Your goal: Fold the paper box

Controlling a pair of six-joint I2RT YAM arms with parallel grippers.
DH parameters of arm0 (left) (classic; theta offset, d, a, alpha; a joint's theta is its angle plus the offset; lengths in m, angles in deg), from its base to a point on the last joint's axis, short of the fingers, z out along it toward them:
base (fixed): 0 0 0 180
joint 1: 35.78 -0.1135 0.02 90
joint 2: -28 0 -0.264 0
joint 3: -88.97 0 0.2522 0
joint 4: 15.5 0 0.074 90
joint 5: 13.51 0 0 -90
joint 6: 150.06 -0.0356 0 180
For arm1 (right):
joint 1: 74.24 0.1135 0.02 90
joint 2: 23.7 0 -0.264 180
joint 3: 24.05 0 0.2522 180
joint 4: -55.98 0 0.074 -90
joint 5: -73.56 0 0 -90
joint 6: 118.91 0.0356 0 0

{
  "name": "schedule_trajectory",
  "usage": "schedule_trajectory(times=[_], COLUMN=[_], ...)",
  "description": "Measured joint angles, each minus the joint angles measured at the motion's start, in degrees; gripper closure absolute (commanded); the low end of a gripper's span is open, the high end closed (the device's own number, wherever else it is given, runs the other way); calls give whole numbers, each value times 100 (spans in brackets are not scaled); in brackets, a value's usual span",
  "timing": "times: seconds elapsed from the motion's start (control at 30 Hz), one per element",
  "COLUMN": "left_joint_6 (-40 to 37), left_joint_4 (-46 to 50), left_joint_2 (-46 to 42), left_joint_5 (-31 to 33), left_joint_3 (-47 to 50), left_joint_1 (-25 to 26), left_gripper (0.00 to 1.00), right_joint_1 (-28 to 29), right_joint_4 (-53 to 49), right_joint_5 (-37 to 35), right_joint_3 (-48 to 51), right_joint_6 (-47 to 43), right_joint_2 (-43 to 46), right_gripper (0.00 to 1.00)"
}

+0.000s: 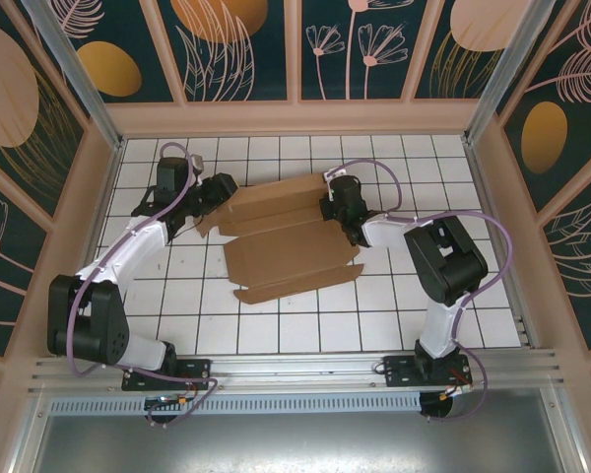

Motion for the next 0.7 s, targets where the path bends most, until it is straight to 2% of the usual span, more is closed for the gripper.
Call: schedule_trajectory(times=[0.37,0.7], left_joint_6=[-219,-210], left_joint_4=[348,229], left_joint_2=[-444,-369], left_joint_5=[197,-7], left_joint_3=[20,485], left_joint_1=[0,0], left_gripper=[43,44], right_joint_1=[-28,-28], right_joint_4=[0,-2], right_joint_5=[22,22], right_joint_3=[0,-2], right_joint_6=[42,70], right_joint_2=[-2,-2], right_gripper=[100,100])
